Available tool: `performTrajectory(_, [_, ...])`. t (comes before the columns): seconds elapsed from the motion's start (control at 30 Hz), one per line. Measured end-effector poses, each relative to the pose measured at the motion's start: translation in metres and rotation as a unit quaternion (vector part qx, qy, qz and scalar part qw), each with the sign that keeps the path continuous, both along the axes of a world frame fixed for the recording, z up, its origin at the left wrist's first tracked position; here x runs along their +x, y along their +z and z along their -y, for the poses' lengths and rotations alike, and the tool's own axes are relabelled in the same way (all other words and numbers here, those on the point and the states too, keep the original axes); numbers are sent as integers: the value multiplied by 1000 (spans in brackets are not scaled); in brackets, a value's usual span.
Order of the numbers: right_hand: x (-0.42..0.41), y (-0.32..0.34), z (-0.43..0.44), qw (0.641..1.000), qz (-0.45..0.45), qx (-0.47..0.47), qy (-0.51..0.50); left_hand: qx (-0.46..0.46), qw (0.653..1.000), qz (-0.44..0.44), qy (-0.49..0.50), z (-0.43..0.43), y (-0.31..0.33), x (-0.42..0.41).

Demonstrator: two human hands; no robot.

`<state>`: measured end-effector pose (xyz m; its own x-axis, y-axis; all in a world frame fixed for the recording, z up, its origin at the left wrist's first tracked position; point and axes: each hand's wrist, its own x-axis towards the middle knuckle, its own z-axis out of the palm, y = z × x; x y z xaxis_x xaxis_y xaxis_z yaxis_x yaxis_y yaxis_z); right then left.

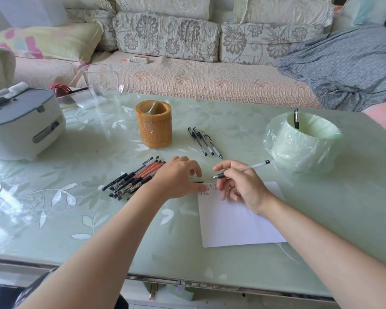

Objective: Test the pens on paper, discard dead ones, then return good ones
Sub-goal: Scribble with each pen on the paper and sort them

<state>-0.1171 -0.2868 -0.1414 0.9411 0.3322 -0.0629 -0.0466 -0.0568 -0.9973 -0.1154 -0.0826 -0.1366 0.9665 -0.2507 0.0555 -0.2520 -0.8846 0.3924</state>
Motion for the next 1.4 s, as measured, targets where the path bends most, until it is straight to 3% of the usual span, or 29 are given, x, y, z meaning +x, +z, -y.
performTrajectory(0.3, [2,-2,-3,990,53,-127,35,-6,1000,-28,8,2,4,5])
performTrajectory(0.57, [5,-9,-3,985,102,-135,46,-18,999,-34,14,5,2,8])
performTrajectory(1.4, [-1,-5,-4,975,119,-182,46,-20,998,-29,42,10,1,7])
